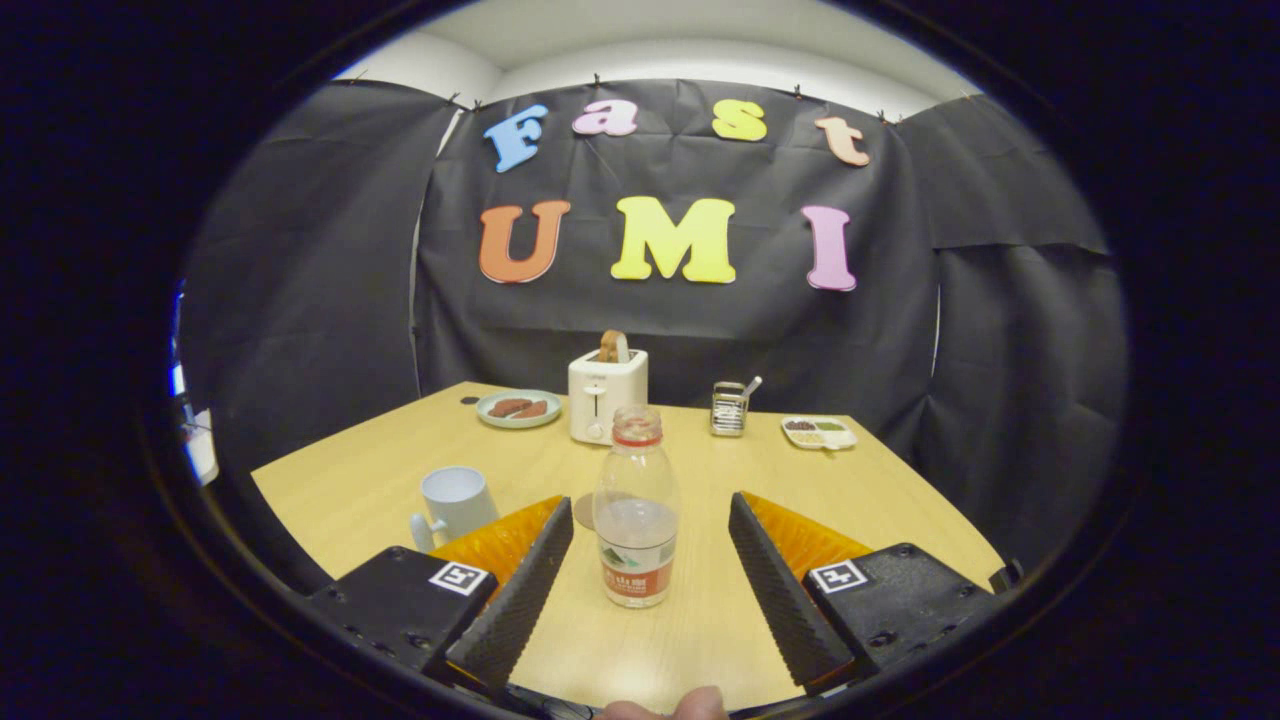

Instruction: Take the bottle from table, then pour the juice into the cup, finally place the bottle on the coaster

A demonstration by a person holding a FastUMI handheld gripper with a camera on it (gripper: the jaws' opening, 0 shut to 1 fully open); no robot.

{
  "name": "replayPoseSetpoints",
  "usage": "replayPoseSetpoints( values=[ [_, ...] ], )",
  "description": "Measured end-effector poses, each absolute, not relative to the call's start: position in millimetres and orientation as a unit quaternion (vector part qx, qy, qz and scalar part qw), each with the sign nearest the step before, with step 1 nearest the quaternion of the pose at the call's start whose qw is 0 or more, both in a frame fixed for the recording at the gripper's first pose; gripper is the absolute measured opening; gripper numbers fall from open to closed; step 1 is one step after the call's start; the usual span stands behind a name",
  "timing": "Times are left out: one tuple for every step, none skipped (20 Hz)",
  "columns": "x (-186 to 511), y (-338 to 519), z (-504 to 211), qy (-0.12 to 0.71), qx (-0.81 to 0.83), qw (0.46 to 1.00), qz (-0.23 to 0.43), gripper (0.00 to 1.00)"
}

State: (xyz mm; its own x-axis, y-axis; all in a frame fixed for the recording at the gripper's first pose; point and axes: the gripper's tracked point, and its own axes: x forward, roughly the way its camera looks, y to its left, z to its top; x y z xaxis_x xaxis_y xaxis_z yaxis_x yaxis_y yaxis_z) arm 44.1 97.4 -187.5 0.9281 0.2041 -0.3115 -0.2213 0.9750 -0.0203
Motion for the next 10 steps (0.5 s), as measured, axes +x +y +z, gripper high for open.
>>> replayPoseSetpoints(
  values=[
    [48.5, 99.8, -198.1, 0.166, -0.026, 0.980, 0.110, 1.00],
    [53.1, 101.9, -209.2, 0.175, -0.022, 0.978, 0.113, 1.00],
    [57.3, 102.8, -218.5, 0.185, -0.018, 0.976, 0.113, 1.00],
    [61.2, 104.2, -227.5, 0.194, -0.013, 0.974, 0.115, 1.00],
    [65.7, 105.7, -235.1, 0.201, -0.008, 0.973, 0.115, 1.00],
    [69.7, 107.0, -242.2, 0.209, -0.001, 0.971, 0.116, 1.00],
    [73.4, 109.0, -248.6, 0.215, 0.007, 0.970, 0.116, 1.00],
    [78.2, 110.9, -252.6, 0.219, 0.013, 0.969, 0.115, 1.00],
    [81.7, 112.5, -255.9, 0.221, 0.016, 0.969, 0.114, 1.00],
    [84.4, 114.0, -258.1, 0.221, 0.015, 0.969, 0.113, 1.00]
  ],
)
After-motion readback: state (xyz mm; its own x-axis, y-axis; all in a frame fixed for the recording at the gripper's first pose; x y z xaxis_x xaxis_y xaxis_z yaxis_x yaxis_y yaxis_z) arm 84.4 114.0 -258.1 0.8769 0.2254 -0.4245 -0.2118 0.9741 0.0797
